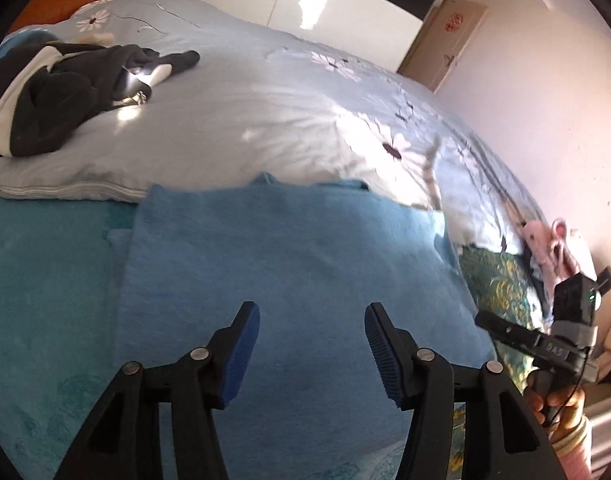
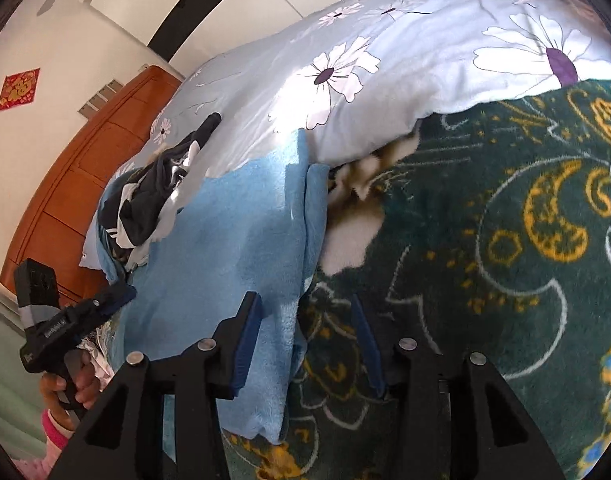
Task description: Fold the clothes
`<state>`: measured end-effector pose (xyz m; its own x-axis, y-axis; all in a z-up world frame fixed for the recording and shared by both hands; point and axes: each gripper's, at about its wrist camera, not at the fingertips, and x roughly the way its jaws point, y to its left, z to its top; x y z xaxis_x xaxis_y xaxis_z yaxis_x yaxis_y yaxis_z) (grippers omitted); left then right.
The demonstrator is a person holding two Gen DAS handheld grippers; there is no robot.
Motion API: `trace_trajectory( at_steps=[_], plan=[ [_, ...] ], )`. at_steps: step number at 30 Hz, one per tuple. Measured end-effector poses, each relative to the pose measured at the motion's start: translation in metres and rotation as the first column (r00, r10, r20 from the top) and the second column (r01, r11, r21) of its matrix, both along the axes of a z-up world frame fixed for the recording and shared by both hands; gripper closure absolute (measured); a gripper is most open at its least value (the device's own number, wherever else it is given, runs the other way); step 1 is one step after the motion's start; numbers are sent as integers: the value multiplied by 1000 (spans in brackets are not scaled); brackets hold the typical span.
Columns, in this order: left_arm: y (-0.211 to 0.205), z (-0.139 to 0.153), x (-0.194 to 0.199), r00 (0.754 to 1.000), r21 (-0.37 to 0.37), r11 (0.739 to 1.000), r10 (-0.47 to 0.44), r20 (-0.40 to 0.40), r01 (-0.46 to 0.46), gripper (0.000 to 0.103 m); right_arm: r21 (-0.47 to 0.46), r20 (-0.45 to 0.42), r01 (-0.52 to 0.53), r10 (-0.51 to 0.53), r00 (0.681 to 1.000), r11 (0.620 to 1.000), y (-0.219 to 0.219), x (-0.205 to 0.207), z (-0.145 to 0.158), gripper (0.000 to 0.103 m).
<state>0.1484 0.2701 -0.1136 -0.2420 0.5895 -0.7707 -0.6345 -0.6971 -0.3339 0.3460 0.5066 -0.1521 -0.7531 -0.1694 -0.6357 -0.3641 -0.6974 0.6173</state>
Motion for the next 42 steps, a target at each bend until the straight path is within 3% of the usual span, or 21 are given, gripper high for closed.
trace_trajectory(
  at_steps=[3, 5, 9, 14, 15, 16, 17, 19, 21, 25, 31, 36, 39, 42],
  plan=[
    [18, -18, 16, 999, -59, 998, -34, 43, 36, 44, -77, -27, -29, 27, 999, 997, -5, -2, -6, 55],
    [15, -19, 29, 1000, -89, 996, -8, 7, 9, 46, -99, -28, -26, 23, 999, 995, -8, -7, -9, 55],
    [10, -21, 46, 1000, -67, 998, -15, -28, 13, 46, -132, -55, -13, 6, 998, 991, -7, -10, -12, 55],
    [16, -31, 49, 997, -91, 995, -36, -65, 30, 47, -168, -76, -12, -1, 997, 986, -9, -14, -13, 53],
    [12, -27, 50, 998, -60, 998, -34, -61, 31, 47, -175, -78, -12, -1, 997, 985, -10, -17, -13, 53],
    [7, -22, 52, 998, -28, 999, -33, -57, 31, 47, -182, -73, -9, -4, 997, 983, -10, -18, -13, 56],
    [3, -19, 53, 998, 1, 999, -34, -48, 35, 48, -189, -67, -5, -8, 998, 982, -11, -20, -13, 66],
    [0, -20, 54, 998, 35, 998, -61, 9, 60, 48, -208, -58, 1, -13, 998, 978, -11, -23, -12, 78],
    [0, -31, 48, 995, 27, 998, -64, 76, 62, 50, -203, -58, 3, -15, 998, 979, -12, -25, -7, 82],
    [-33, -33, 28, 972, 198, 980, -40, 233, -7, 50, -108, -33, -17, 13, 999, 994, -25, -34, 23, 84],
    [-123, -18, 19, 963, 333, 927, 87, 254, -171, 50, 113, 25, -89, 87, 996, 990, -61, -62, 90, 84],
    [-201, -15, 8, 934, 397, 858, 228, 275, -327, 48, 291, 86, -214, 197, 977, 933, -119, -105, 135, 84],
    [-236, -19, 6, 903, 409, 813, 312, 296, -415, 48, 368, 150, -300, 263, 953, 880, -163, -138, 139, 84],
    [-254, -27, 5, 879, 398, 791, 356, 318, -465, 48, 382, 237, -382, 310, 921, 841, -202, -166, 118, 84]
  ],
)
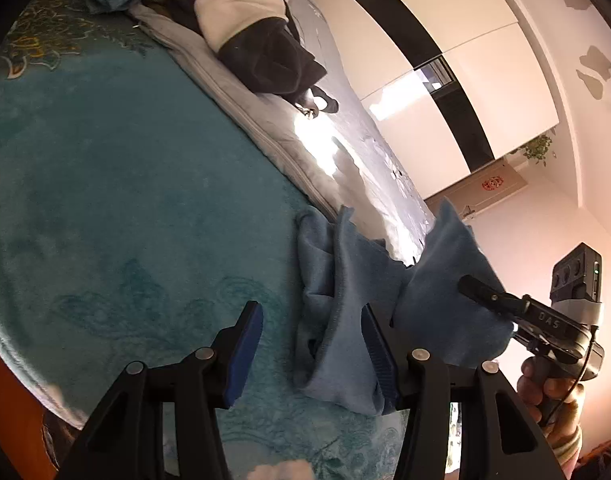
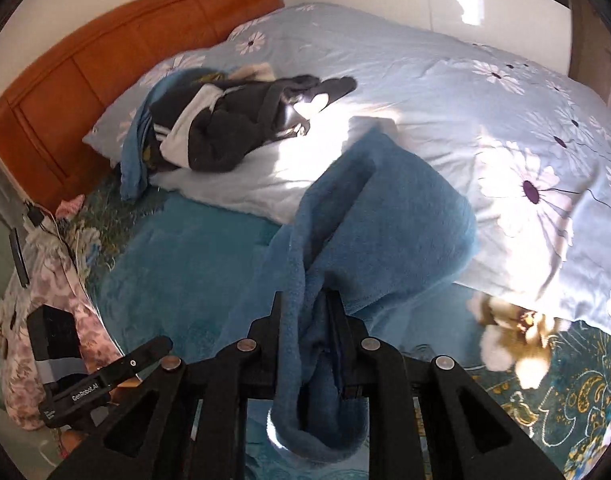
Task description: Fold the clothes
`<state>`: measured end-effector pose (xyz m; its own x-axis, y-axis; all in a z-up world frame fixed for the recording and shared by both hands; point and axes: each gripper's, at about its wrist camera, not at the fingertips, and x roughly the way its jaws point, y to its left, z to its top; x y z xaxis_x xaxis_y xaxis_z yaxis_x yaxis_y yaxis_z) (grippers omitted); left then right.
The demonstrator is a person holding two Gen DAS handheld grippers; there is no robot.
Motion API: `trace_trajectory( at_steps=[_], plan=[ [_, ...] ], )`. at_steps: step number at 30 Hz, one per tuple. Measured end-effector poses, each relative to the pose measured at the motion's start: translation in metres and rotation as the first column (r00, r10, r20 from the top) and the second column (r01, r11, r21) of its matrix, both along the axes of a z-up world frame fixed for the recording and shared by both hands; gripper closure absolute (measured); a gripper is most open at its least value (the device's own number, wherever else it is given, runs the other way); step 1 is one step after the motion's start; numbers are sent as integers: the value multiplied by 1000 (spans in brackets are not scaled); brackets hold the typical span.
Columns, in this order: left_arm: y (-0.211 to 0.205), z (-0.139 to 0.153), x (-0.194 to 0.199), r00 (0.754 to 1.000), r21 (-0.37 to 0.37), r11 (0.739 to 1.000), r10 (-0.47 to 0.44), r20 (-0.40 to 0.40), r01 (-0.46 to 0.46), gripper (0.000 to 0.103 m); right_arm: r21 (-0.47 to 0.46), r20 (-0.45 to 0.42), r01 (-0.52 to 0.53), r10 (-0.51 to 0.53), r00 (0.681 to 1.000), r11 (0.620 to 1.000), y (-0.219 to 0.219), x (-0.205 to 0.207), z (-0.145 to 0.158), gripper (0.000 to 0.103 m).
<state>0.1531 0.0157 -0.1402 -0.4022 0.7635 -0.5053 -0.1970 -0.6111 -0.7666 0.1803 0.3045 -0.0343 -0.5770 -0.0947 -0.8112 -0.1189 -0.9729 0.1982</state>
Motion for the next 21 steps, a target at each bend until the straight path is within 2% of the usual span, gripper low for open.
trace_trajectory(
  at_steps=[6, 8, 10, 14, 18, 20, 21],
  plan=[
    [-19, -10, 6, 1000, -9, 1000, 19, 24, -19, 48, 66, 147, -91, 81, 986, 994, -66, -40, -57, 84],
    [-27, -9, 8, 1000, -13, 1000, 21, 22, -21, 48, 70, 165, -104, 91, 982, 992, -77, -42, -66, 78],
    [-25, -8, 7, 1000, -7, 1000, 21, 21, -21, 48, 58, 152, -144, 134, 979, 988, -86, -38, -64, 67],
    [-12, 1, 5, 1000, 29, 999, -28, -10, 29, 47, -119, 42, -242, 249, 968, 963, -85, -11, -41, 60],
    [20, 18, 10, 992, 34, 994, -104, -67, 107, 41, -117, -52, -112, 107, 993, 987, -41, 24, -24, 54],
    [39, 30, 16, 983, 15, 990, -140, -118, 143, 40, -149, -40, -28, 23, 999, 988, -11, 38, -27, 53],
    [49, 36, 20, 977, -19, 989, -148, -151, 147, 40, -176, -26, 14, -19, 999, 984, 3, 45, -32, 53]
  ],
)
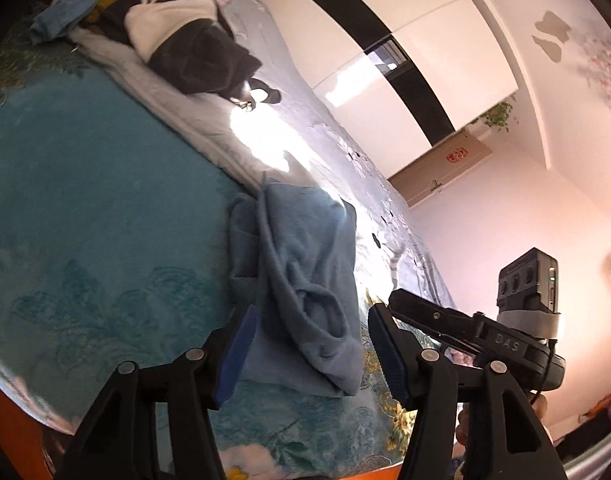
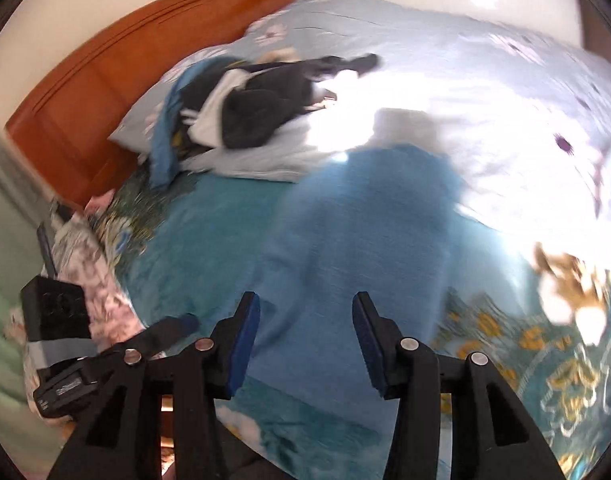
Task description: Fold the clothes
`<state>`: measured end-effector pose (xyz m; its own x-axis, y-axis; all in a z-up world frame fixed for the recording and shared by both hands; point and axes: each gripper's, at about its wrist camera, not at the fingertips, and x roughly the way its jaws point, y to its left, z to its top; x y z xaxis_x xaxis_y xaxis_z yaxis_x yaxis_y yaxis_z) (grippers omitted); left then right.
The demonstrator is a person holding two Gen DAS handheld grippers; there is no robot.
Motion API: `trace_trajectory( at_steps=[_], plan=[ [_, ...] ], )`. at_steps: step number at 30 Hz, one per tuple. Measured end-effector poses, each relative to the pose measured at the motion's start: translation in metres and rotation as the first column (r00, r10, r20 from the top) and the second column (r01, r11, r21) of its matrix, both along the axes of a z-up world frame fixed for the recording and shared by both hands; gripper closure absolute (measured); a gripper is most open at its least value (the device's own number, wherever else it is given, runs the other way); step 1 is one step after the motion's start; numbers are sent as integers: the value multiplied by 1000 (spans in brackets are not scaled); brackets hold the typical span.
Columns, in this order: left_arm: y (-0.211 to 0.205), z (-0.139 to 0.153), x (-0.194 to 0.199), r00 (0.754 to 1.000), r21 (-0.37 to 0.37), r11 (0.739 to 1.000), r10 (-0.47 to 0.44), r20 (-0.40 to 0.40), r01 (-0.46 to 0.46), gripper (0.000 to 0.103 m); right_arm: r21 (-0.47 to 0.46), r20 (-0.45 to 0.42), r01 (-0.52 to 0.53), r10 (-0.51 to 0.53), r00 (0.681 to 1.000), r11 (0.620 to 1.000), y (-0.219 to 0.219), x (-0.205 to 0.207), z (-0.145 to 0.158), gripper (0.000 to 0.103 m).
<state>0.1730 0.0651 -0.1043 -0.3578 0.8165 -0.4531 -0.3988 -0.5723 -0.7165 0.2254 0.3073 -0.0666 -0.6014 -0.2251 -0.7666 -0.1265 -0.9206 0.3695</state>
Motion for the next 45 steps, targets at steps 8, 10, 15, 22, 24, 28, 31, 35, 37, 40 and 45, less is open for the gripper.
trace_trajectory(
  at_steps=[8, 10, 15, 22, 24, 28, 31, 35, 37, 40, 45],
  plan=[
    [70, 17, 0, 985, -201, 973, -133, -107, 109, 40, -128, 85, 151, -140, 986, 980, 57, 38, -33, 53],
    [75, 8, 1, 990, -247, 964, -119, -78, 97, 42, -144, 85, 156, -145, 986, 977, 58, 39, -37, 53],
    [64, -17, -2, 996, -211, 974, -85, -3, 83, 63, -162, 77, 159, -148, 986, 974, 61, 39, -42, 53],
    [33, -43, -12, 993, -194, 981, 16, 119, 8, 97, -204, 88, 155, -140, 986, 967, 66, 44, -53, 53],
    [30, -48, -13, 991, -188, 982, 21, 132, 5, 99, -210, 93, 163, -147, 985, 964, 68, 45, -56, 53],
    [22, -51, -14, 989, -127, 992, 11, 146, 8, 97, -229, 90, 160, -142, 986, 960, 67, 47, -61, 53],
    [17, -37, -12, 995, -83, 996, -3, 96, 11, 80, -249, 70, 140, -126, 990, 958, 64, 46, -64, 53],
    [16, -12, -26, 999, -85, 995, 47, -7, -47, 21, -292, 46, 136, -129, 991, 947, 60, 44, -71, 45],
    [26, -6, -47, 1000, -100, 995, 23, -22, -25, 18, -305, 42, 132, -125, 991, 943, 56, 41, -75, 44],
    [57, -16, -92, 998, -171, 983, -62, 27, 66, 18, -322, 44, 128, -120, 992, 938, 50, 35, -83, 43],
    [91, -47, -149, 975, -212, 963, -131, 180, 169, 18, -367, 29, 118, -115, 993, 923, 37, 29, -94, 42]
  ],
)
